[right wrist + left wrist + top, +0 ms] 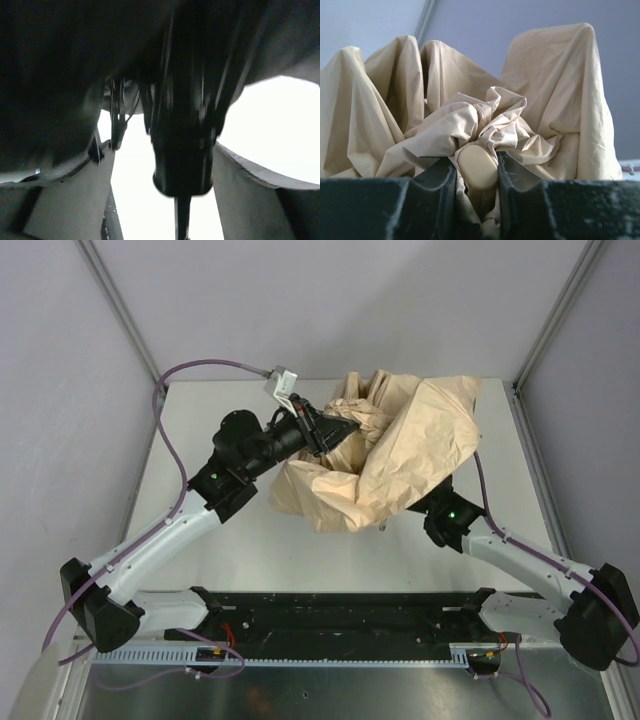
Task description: Put away the umbrella
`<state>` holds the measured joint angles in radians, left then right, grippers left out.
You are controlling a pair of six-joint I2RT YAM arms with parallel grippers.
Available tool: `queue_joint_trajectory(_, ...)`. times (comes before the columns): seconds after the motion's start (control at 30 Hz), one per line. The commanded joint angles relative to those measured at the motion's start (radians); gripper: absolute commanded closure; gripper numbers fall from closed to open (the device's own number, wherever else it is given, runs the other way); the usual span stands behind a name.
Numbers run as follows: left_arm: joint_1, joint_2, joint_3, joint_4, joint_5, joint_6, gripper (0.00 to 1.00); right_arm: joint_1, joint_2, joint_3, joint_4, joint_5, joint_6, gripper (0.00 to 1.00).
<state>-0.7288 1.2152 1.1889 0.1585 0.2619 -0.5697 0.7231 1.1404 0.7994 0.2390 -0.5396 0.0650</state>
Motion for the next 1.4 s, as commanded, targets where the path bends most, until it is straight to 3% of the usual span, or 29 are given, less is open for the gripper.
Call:
queue_joint_trajectory(0.0,0.001,-0.109,0.015,0.105,-0.226,0.036,1.0,0.035,-0.106,-0.053,-0.07,0.341,0.218,0.17)
queue_joint_trajectory(0.1,0.001,-0.169,-0.035,0.106,-0.43,0.021,1.0,0.04,-0.181,-0.16,-0.127,0.403,0.331,0.12)
queue_joint_trajectory(0.2,0.001,-0.215,-0.08,0.102,-0.586,0.004,1.0,0.092,-0.273,-0.213,-0.209,0.434,0.344,0.13)
queue_joint_trajectory(0.33,0.001,-0.26,-0.144,0.093,-0.726,-0.015,1.0,0.299,-0.438,-0.211,-0.202,0.524,0.309,0.14)
queue_joint_trajectory(0.43,0.0,-0.291,-0.199,0.092,-0.785,-0.047,1.0,0.408,-0.453,-0.158,-0.125,0.519,0.351,0.13)
queue_joint_trajectory(0.57,0.001,-0.327,-0.253,0.092,-0.814,-0.089,1.0,0.468,-0.346,-0.1,0.027,0.474,0.409,0.13)
queue_joint_trajectory(0.67,0.0,-0.339,-0.25,0.093,-0.775,-0.081,1.0,0.484,-0.295,-0.064,0.009,0.621,0.302,0.07)
queue_joint_trajectory(0.77,0.001,-0.351,-0.239,0.093,-0.674,-0.075,1.0,0.388,-0.237,-0.052,-0.012,0.642,0.168,0.02)
queue_joint_trajectory(0.87,0.001,-0.366,-0.245,0.092,-0.605,-0.068,1.0,0.285,-0.201,-0.048,0.036,0.547,0.093,0.01)
queue_joint_trajectory(1.0,0.002,-0.377,-0.259,0.094,-0.576,-0.008,1.0,0.122,-0.171,0.015,0.066,0.282,0.105,0.01)
queue_joint_trajectory(1.13,0.005,-0.397,-0.263,0.101,-0.553,0.067,1.0,0.085,-0.205,0.053,0.051,0.178,0.09,0.01)
queue_joint_trajectory(1.27,0.006,-0.405,-0.265,0.111,-0.63,0.094,1.0,0.201,-0.261,0.018,0.016,0.163,0.163,0.06)
queue_joint_trajectory(1.37,0.006,-0.379,-0.253,0.112,-0.682,0.09,1.0,0.428,-0.326,-0.087,0.146,0.428,0.182,0.05)
